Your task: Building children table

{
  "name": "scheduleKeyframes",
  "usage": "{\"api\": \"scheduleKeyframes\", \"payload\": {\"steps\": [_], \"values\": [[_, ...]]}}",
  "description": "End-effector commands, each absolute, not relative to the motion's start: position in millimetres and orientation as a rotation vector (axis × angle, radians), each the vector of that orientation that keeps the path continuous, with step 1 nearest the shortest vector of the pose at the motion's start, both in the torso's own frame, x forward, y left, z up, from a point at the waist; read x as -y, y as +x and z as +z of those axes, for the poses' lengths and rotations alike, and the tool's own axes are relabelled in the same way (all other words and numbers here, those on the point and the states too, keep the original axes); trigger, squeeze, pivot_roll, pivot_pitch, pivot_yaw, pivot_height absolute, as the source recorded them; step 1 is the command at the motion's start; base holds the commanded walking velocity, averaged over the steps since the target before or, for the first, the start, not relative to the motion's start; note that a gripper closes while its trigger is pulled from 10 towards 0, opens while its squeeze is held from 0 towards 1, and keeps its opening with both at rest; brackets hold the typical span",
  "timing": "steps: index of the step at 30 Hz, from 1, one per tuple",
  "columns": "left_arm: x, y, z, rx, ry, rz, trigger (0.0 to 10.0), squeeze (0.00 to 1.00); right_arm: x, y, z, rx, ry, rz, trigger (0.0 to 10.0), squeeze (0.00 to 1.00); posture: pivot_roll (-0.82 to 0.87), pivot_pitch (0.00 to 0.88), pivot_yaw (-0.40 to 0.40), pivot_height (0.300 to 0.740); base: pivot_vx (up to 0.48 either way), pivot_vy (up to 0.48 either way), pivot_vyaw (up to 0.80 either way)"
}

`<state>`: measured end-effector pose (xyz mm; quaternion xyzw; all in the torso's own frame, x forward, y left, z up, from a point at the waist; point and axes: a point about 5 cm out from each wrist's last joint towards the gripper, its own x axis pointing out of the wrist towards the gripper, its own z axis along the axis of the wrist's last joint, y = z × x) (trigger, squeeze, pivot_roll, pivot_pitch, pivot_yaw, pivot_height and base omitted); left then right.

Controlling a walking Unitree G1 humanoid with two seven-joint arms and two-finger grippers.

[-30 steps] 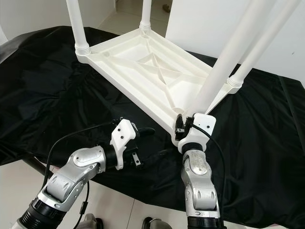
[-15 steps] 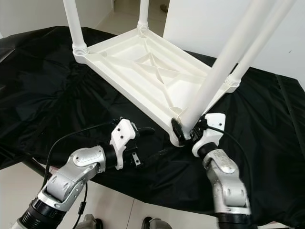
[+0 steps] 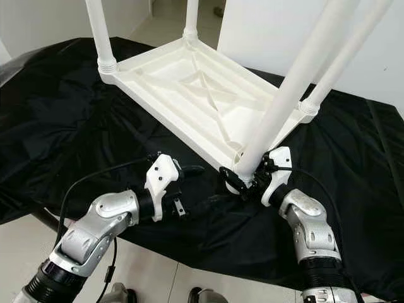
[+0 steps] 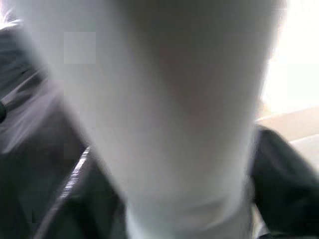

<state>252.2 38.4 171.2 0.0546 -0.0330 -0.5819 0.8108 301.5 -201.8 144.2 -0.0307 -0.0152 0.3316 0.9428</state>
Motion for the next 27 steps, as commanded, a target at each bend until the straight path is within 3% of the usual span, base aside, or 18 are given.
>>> {"api": "scheduleKeyframes", "payload": {"steps": [1, 12, 13, 20, 27], "values": [[-36.9, 251.0, 173.0, 0.072, 0.11, -1.237, 10.0, 0.0, 201.1, 302.9, 144.9, 0.054, -0.054, 0.698, 0.0, 0.0, 0.08, 0.129, -0.087, 0.74, 0.0, 0.0, 0.0], [-34.3, 250.9, 173.3, 0.074, 0.104, -1.242, 10.0, 0.0, 199.8, 301.4, 141.3, 0.067, -0.072, 0.748, 0.0, 0.0, 0.06, 0.135, -0.089, 0.74, 0.0, 0.0, 0.0], [-33.8, 250.6, 173.1, 0.074, 0.101, -1.244, 10.0, 0.0, 199.3, 300.2, 138.5, 0.054, -0.07, 0.733, 10.0, 0.0, 0.06, 0.136, -0.089, 0.74, 0.0, 0.0, 0.0], [-32.4, 249.1, 172.1, 0.071, 0.094, -1.249, 10.0, 0.0, 194.5, 296.3, 136.8, 0.052, -0.048, 0.636, 10.0, 0.0, 0.05, 0.144, -0.094, 0.74, 0.0, 0.0, 0.0], [-30.6, 247.3, 170.2, 0.065, 0.085, -1.256, 10.0, 0.0, 178.5, 290.6, 129.9, 0.013, -0.092, 0.328, 10.0, 0.0, 0.04, 0.147, -0.091, 0.74, 0.0, 0.0, 0.0]]}}
